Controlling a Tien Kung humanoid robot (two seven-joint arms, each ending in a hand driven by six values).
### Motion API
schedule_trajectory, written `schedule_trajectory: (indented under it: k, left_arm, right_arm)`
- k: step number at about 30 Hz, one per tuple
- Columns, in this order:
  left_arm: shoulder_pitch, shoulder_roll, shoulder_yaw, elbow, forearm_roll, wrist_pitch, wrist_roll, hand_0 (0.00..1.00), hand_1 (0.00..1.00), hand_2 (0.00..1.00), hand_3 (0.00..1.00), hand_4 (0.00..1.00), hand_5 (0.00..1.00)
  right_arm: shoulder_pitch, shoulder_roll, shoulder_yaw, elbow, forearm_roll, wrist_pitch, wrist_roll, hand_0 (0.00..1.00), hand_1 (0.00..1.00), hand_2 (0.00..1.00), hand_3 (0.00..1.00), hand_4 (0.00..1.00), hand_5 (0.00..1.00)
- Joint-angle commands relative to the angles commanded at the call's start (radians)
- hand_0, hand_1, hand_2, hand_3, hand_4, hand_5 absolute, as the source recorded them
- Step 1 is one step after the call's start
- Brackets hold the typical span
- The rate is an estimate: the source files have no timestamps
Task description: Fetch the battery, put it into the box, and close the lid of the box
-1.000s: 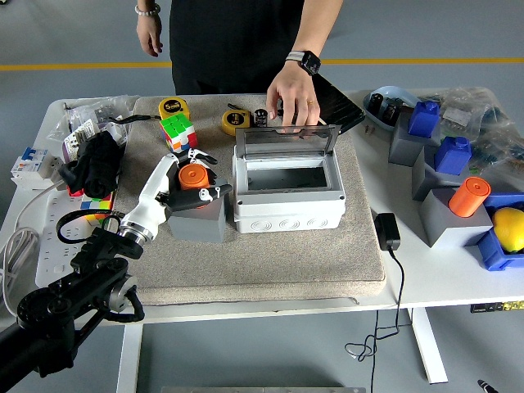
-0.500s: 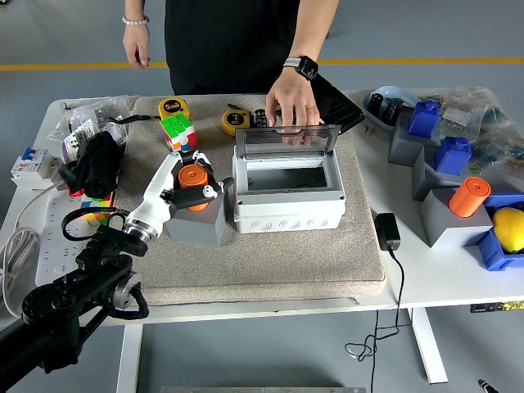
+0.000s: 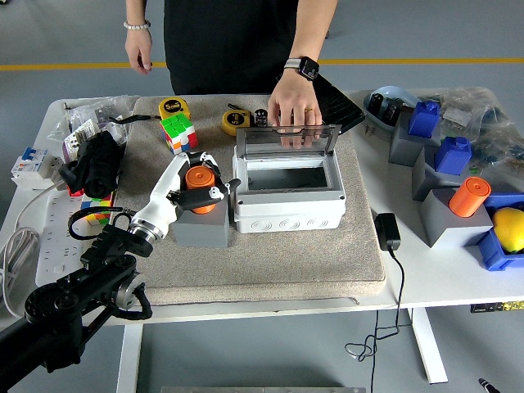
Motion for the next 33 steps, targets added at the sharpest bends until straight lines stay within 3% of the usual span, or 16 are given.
schedule_trajectory:
  k: [5,10,16,21,22,24,27,28,33]
  left_arm:
    - [-0.011,0.009,-0.025,-0.079,0.053,0.003,0.017,0.061,0.066,0.114,0.181,0.257,0.002]
    - [-0.04,0.026,-0.043,-0.17,0.151,-0.008,0.067,0.064,0.07,0.115,0.182,0.257,0.002]
    - [-0.131,0.032,-0.002,-0.227,0.313,-0.035,0.18,0.069,0.072,0.115,0.183,0.264,0.002]
    - [-0.236,0.002,0.091,-0.202,0.365,-0.029,0.231,0.069,0.072,0.115,0.183,0.264,0.002]
    - [-0.258,-0.006,0.112,-0.194,0.378,-0.03,0.245,0.072,0.081,0.12,0.185,0.314,0.002]
    - [-0.303,-0.025,0.157,-0.175,0.414,-0.039,0.276,0.072,0.081,0.12,0.185,0.314,0.002]
    - [-0.369,-0.06,0.221,-0.131,0.45,-0.066,0.31,0.072,0.081,0.12,0.185,0.314,0.002]
    - [-0.392,-0.076,0.247,-0.108,0.459,-0.067,0.313,0.081,0.09,0.128,0.183,0.364,0.002]
    - [-0.456,-0.136,0.322,-0.017,0.468,-0.066,0.343,0.086,0.095,0.135,0.184,0.375,0.002]
  right_arm:
    - [-0.001,0.0,0.006,0.0,-0.001,-0.005,0.004,0.665,0.638,0.636,0.533,0.865,0.422]
    - [-0.003,0.002,0.009,0.0,-0.001,-0.006,0.007,0.664,0.638,0.637,0.532,0.865,0.421]
    - [-0.003,0.001,0.009,-0.001,0.0,-0.006,0.008,0.661,0.636,0.636,0.532,0.864,0.42]
    - [0.001,-0.001,0.011,0.0,0.001,-0.009,0.009,0.661,0.636,0.636,0.532,0.864,0.42]
    - [0.001,-0.002,0.012,0.0,0.001,-0.01,0.009,0.66,0.636,0.634,0.532,0.863,0.416]
    - [0.001,-0.003,0.009,0.0,0.002,-0.011,0.008,0.66,0.636,0.634,0.532,0.863,0.416]
    - [0.001,-0.004,0.004,-0.001,0.007,-0.011,0.008,0.66,0.636,0.634,0.532,0.863,0.416]
    - [0.001,-0.003,0.001,-0.001,0.008,-0.012,0.008,0.663,0.636,0.634,0.532,0.861,0.414]
    - [0.002,-0.003,-0.004,-0.001,0.012,-0.016,0.01,0.663,0.636,0.634,0.532,0.861,0.414]
